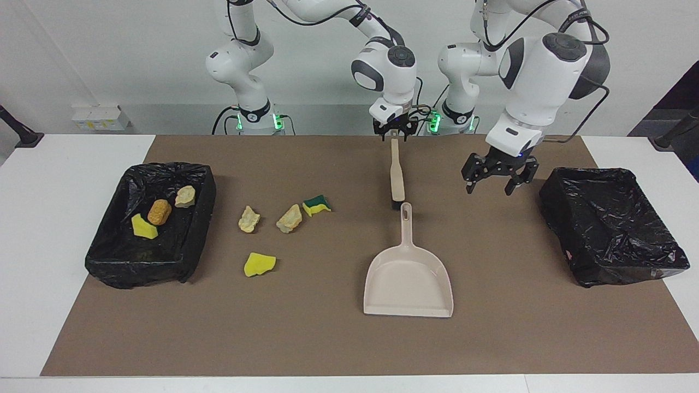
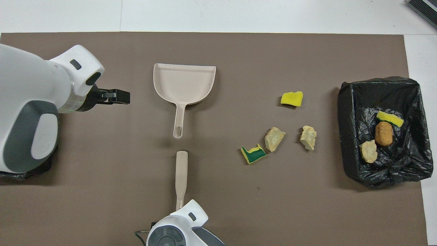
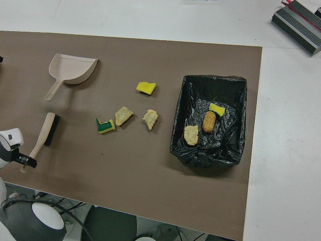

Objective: Sweep and dump trash in bin
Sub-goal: 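Reach the left gripper to the dustpan while the right gripper reaches the brush, then grasp the dustpan with the left gripper while the right gripper grasps the brush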

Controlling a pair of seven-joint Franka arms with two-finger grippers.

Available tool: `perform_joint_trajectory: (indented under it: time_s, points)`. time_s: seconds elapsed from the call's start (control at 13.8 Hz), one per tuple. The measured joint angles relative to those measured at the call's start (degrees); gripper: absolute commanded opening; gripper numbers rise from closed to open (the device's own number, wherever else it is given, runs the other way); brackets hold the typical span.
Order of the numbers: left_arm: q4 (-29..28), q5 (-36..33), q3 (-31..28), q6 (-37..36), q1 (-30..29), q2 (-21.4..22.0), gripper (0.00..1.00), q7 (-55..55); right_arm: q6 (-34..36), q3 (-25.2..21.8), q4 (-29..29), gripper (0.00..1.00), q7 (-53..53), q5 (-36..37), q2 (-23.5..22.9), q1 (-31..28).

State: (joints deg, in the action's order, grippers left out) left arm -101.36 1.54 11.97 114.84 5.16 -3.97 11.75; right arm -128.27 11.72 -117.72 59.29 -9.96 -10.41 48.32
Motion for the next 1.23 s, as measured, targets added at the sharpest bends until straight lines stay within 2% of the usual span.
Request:
perform_joint_trajectory:
  time_s: [0.14, 0.36, 0.51, 0.58, 1.09, 1.16, 1.23]
  points:
    - [-0.02, -0.11, -0.01, 2.70, 2.84, -2.96, 1.00, 3.84, -1.19, -0.26, -0.09, 0.60, 0.00, -1.11, -0.20, -0.24]
    - [-0.07, -1.86, 0.02, 7.83, 8.66, -9.40, 1.00, 12.98, -2.12, -0.29, -0.12, 0.42, 0.00, -2.00, -0.64, -0.59]
    - [-0.08, -2.20, 0.00, 9.53, 10.93, -12.61, 1.00, 14.55, -2.14, -0.29, -0.13, 0.10, 0.00, -2.22, -0.66, -0.71]
    - [-0.13, -2.21, 0.02, 10.24, 11.56, -13.79, 1.00, 14.72, -2.14, -0.32, -0.15, 0.00, 0.00, -2.24, -0.67, -0.83]
    - [-2.91, -2.25, -0.05, 12.03, 12.47, -15.38, 1.00, 13.37, -2.14, -0.37, -0.11, 0.00, 0.16, -2.33, -0.69, -2.19]
    - [-3.46, -2.25, -0.03, 12.31, 12.56, -15.48, 0.68, 13.26, -2.06, -0.40, -0.11, 0.00, 0.75, -2.34, -0.62, -2.77]
    - [-3.73, -2.25, -0.01, 12.43, 12.60, -15.55, 0.29, 13.26, -1.38, -0.42, -0.09, 0.00, 1.70, -2.34, -0.37, -3.42]
